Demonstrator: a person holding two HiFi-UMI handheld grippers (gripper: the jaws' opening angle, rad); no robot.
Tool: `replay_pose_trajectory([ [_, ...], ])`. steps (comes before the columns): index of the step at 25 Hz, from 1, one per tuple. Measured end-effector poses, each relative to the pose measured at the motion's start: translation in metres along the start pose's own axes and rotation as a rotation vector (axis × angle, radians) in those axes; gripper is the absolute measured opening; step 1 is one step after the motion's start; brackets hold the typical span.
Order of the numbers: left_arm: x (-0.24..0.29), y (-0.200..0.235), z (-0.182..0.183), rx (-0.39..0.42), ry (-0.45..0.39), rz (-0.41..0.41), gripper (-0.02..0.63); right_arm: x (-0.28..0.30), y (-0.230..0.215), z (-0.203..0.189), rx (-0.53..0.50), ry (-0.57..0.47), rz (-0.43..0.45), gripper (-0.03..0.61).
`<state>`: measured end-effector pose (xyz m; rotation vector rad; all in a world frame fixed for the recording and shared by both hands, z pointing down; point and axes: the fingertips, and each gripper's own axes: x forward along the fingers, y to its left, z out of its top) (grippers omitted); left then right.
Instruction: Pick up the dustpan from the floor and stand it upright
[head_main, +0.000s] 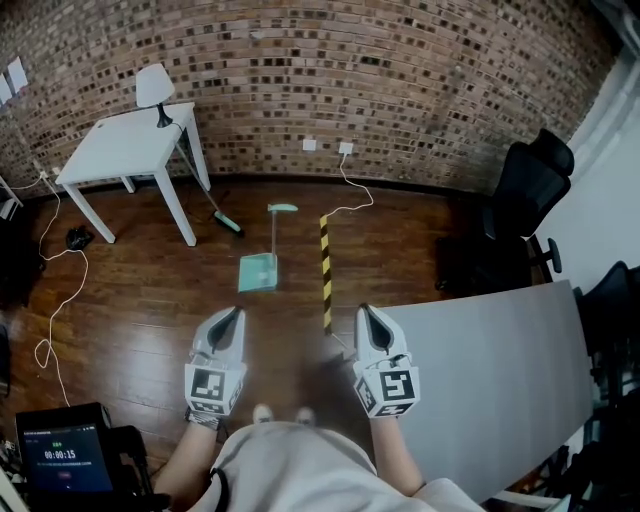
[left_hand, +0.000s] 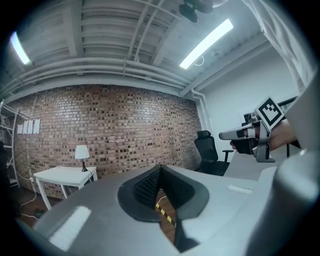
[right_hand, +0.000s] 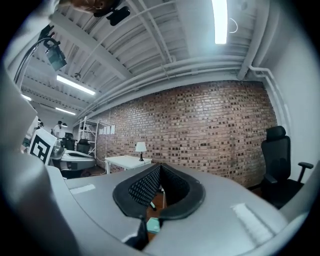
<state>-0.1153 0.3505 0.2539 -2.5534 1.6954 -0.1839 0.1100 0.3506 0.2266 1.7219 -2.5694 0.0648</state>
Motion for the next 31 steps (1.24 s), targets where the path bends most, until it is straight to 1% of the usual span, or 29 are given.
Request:
replay_pose_trajectory([
  [9,-0.003,0.009,0.0,0.008,-0.004,-0.033,0.001,0.012,0.031,-0.004,-0.05,0.04,0.051,0.012],
  [13,0.002,0.011,0.006,0.016,-0.024,-0.041,0.0,0.019,0.035,-0.005,-0.052,0.04,0.05,0.012],
  [19,0.004,0.013,0.005,0.021,-0.035,-0.049,0.0,0.021,0.036,-0.01,-0.051,0.04,0.04,0.012],
  [31,0.01,0.016,0.004,0.023,-0.028,-0.063,0.002,0.03,0.038,-0.009,-0.053,0.046,0.038,0.012],
])
